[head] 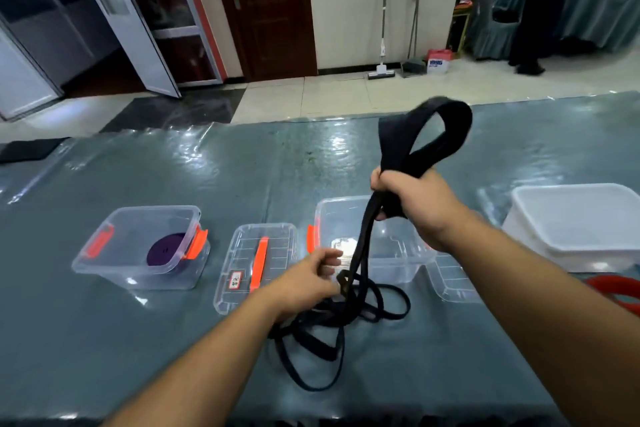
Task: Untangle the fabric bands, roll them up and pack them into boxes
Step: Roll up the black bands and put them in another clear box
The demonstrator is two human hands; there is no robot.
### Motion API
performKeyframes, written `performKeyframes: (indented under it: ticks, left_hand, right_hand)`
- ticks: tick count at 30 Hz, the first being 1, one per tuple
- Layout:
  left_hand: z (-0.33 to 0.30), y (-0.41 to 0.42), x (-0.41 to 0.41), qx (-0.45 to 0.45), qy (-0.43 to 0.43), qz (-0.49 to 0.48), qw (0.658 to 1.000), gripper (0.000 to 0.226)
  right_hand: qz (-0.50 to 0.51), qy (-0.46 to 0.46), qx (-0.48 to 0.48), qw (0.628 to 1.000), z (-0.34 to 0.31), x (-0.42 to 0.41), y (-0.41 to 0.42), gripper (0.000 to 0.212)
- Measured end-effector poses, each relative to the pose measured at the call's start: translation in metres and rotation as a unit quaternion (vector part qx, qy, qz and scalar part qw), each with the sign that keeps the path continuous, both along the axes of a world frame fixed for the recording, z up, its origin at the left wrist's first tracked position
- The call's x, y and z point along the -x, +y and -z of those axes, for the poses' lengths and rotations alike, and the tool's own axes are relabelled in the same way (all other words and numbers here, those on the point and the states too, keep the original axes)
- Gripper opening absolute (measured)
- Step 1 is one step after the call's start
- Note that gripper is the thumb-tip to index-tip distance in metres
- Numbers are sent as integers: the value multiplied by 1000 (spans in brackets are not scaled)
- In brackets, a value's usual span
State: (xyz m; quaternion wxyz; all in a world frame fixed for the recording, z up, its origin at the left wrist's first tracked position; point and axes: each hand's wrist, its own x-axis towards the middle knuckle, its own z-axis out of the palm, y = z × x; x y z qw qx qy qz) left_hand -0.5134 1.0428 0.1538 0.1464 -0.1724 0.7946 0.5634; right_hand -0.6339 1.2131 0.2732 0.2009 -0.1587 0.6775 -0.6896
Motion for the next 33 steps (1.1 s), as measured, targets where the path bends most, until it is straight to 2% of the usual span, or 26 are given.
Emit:
performKeyframes:
  ticks: [3,8,10,13,15,18,21,22,24,27,30,33]
  left_hand:
    - [11,11,-4,24,-19,32,999,90]
    - [11,17,-1,50,-32,81,995,79]
    - [14,16,-4,56,-58,94,992,65]
    - [20,13,-6,43,-27,61,997,31]
    - [20,13,-6,11,11,31,999,10]
    - [12,8,-1,-87,49,-42,994,6]
    - [-4,-5,2,-107,82,-63,989,15]
    - [-8,-10,4,-94,85,-61,990,17]
    - [-18,-22,6,-48,73,-60,994,26]
    - [-29,-39,8,108,6,9,994,31]
    - [-32,-46,5,289,-110,149,939,14]
    - [-14,-49,-1,367,-148,170,902,20]
  right_hand:
    - [-31,-4,18,999,-16,-3,-2,28]
    - [-39,9,61,997,-44,-9,-7,22]
    - [-20,7,93,995,-56,-7,-8,22]
    - [-8,10,123,992,-67,-2,-8,18]
    - [-9,23,106,994,-69,2,-6,20]
    - [-22,58,47,997,-62,9,-1,29]
    - [-44,121,-72,989,-47,18,10,61]
    - [-48,136,-113,983,-41,21,13,64]
    - [-56,161,-191,967,-28,23,19,54]
    - [-69,194,-302,931,-4,24,28,28]
    - [-96,223,-371,897,20,20,31,18]
    - [-122,224,-390,885,43,15,34,14]
